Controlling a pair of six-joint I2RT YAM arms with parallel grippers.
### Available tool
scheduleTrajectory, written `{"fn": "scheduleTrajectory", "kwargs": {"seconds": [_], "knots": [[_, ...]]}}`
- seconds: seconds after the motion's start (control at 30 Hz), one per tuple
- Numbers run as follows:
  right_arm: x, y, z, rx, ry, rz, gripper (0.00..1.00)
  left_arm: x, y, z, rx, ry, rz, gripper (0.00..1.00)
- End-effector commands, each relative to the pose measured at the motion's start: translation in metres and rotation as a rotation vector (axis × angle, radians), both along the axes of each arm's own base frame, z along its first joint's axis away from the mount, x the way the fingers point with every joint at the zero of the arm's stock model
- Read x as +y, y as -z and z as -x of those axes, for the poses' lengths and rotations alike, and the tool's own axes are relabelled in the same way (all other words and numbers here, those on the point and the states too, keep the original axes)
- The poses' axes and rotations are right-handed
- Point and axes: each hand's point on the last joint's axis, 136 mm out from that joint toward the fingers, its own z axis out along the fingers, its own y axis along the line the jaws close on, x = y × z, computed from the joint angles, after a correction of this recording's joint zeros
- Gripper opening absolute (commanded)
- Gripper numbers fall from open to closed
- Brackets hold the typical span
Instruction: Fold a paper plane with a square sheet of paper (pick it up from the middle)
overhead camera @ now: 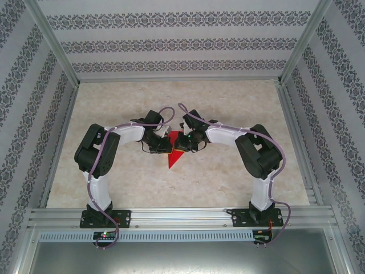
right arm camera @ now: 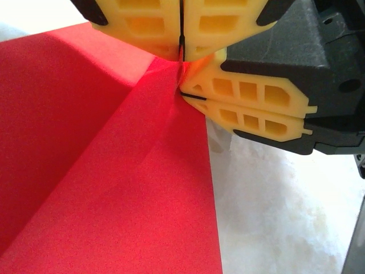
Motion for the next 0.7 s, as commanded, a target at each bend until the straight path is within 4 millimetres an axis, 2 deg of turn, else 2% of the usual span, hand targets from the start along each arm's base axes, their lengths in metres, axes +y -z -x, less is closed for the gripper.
{"fn": "scheduleTrajectory", "kwargs": {"seconds": [0.0,0.67], "knots": [[0.01,0.001,0.001,0.015,-0.019,-0.011,0.08,0.01,0.013,0.007,0.03,0.002,-0.029,0.1],[0.015,0.009,0.0,0.026,-0.036,-0.009,0.08,0.002,-0.025,-0.008,-0.021,-0.058,0.131,0.09]]}}
